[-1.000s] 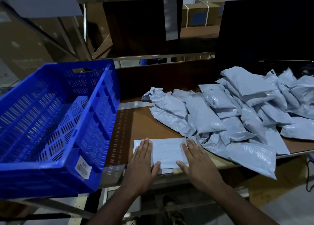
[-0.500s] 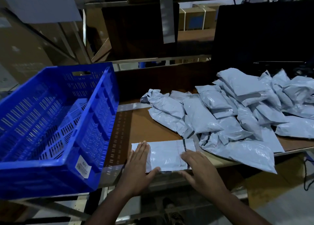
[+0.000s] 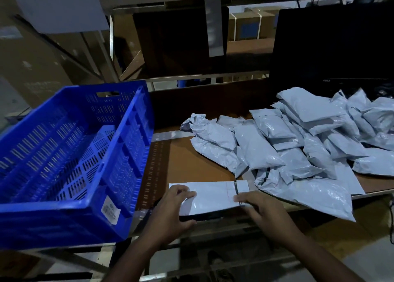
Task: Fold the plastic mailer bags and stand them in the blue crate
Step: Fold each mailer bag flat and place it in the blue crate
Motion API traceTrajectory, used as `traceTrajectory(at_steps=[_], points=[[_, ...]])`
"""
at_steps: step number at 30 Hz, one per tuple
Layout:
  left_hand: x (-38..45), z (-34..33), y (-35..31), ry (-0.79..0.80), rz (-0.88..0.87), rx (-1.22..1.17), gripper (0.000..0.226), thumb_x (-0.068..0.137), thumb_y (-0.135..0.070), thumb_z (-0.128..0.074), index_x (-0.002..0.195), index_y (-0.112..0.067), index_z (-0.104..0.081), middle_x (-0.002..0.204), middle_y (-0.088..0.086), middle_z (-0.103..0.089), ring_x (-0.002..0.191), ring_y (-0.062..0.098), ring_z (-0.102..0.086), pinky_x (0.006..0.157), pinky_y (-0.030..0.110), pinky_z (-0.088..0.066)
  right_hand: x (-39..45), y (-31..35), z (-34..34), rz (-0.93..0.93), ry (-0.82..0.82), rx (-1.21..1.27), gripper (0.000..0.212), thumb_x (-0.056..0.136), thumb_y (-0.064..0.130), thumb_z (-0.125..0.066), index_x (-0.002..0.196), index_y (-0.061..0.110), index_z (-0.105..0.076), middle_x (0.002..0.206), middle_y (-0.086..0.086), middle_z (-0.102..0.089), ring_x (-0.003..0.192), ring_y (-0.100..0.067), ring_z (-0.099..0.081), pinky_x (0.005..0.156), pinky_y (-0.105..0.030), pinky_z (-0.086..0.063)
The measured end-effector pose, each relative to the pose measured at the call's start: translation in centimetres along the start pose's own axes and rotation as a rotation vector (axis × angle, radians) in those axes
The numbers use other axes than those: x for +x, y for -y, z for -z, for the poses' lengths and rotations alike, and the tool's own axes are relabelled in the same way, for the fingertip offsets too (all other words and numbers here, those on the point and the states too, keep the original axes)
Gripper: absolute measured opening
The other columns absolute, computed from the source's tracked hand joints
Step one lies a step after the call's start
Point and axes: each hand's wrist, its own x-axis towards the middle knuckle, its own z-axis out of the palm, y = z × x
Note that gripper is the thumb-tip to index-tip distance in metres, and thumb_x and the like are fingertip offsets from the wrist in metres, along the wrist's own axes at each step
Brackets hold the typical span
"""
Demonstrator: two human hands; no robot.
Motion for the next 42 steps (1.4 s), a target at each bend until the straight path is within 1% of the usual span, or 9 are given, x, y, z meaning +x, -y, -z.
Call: traceTrajectory(at_steps=[4,7,11,16,22,28,31,34,42], points=[[1.1,2.0,-0.7,-0.159,0.034,-0.135,0.052,0.082,-0.021,-0.083,0.121,-0.048,-0.06,0.118,-0.028,-0.058,0.112,-0.008,-0.056,0.095,0.03,-0.054,2.4,1.7,1.4,-0.155,-0.196,0.173,0.014,0.1,0.028,-0.058,0.104,0.037,-0.066,0.091,0.02,-0.068,0.085,0.004,-0.062,0.071,-0.018,-0.05],[2.0,2.9,-1.2,-0.317,0.172,-0.344,0.064,0.081,-0.026,-0.082,0.132,-0.05,-0.052,0.138,-0.027,-0.051,0.126,0.001,-0.054,0.096,0.036,-0.057,4.0,2.4,1.7,-0.19,-0.346,0.164,0.011,0.098,0.03,-0.062,0.108,0.029,-0.066,0.085,0.017,-0.067,0.077,0.003,-0.062,0.067,-0.018,-0.047],[2.8,1.3,-1.0,-0.428,0.292,-0.258,0.089,0.077,-0.025,-0.087,0.15,-0.031,-0.037,0.155,-0.008,-0.041,0.139,0.013,-0.043,0.11,0.036,-0.044,4.6,2.8,0.1,-0.167,-0.354,-0.117,0.043,0.093,0.03,-0.07,0.133,0.022,-0.059,0.115,0.003,-0.069,0.1,-0.014,-0.065,0.084,-0.031,-0.054],[3.2,-0.5,-0.4,-0.302,0.267,-0.052,0.081,0.082,-0.025,-0.084,0.149,-0.026,-0.04,0.153,-0.007,-0.034,0.132,0.016,-0.049,0.101,0.027,-0.045,4.2,2.9,-2.0,-0.045,-0.283,-0.516,0.046,0.08,0.021,-0.081,0.123,0.015,-0.067,0.134,-0.008,-0.061,0.12,-0.027,-0.057,0.091,-0.043,-0.054],[2.6,-1.6,-0.9,-0.261,0.098,0.097,0.048,0.095,-0.032,-0.07,0.14,-0.025,-0.056,0.16,-0.004,-0.036,0.152,0.011,-0.022,0.12,0.033,-0.031,3.6,4.0,-5.4,0.042,-0.178,-0.421,0.035,0.089,0.027,-0.073,0.124,0.02,-0.07,0.133,0.0,-0.064,0.122,-0.019,-0.06,0.1,-0.037,-0.047],[2.8,-4.3,-0.7,0.042,-0.067,0.328,0.075,0.096,-0.042,0.003,0.16,-0.011,-0.021,0.169,0.004,-0.015,0.156,0.013,-0.009,0.124,0.028,0.006,3.9,3.2,-8.8,0.135,-0.105,-0.48,0.05,0.097,0.029,-0.033,0.125,0.011,-0.07,0.134,-0.008,-0.064,0.126,-0.021,-0.06,0.113,-0.037,-0.03],[2.9,-5.1,-0.1,-0.006,-0.082,0.41,0.064,0.099,-0.034,-0.016,0.15,-0.006,-0.045,0.158,0.01,-0.04,0.147,0.018,-0.037,0.122,0.038,-0.019,4.4,3.7,-9.5,0.138,-0.091,-0.44,0.059,0.107,0.025,-0.015,0.127,0.006,-0.068,0.134,-0.011,-0.063,0.127,-0.022,-0.059,0.114,-0.034,-0.018],[2.5,-4.9,-0.1,0.062,-0.072,0.416,0.065,0.1,-0.036,-0.011,0.155,-0.009,-0.034,0.163,0.006,-0.025,0.152,0.016,-0.024,0.128,0.034,-0.007,3.3,3.6,-10.0,0.16,-0.113,-0.397,0.071,0.108,0.029,-0.002,0.131,0.003,-0.064,0.138,-0.012,-0.06,0.129,-0.022,-0.057,0.112,-0.033,-0.021],[2.1,-4.5,0.2,0.088,-0.126,0.476,0.053,0.101,-0.029,-0.033,0.146,-0.009,-0.053,0.153,0.007,-0.05,0.144,0.017,-0.042,0.118,0.038,-0.018,3.2,4.1,-8.5,0.043,0.01,-0.379,0.058,0.094,0.039,-0.035,0.14,0.011,-0.058,0.147,-0.004,-0.054,0.135,-0.016,-0.051,0.103,-0.036,-0.048]])
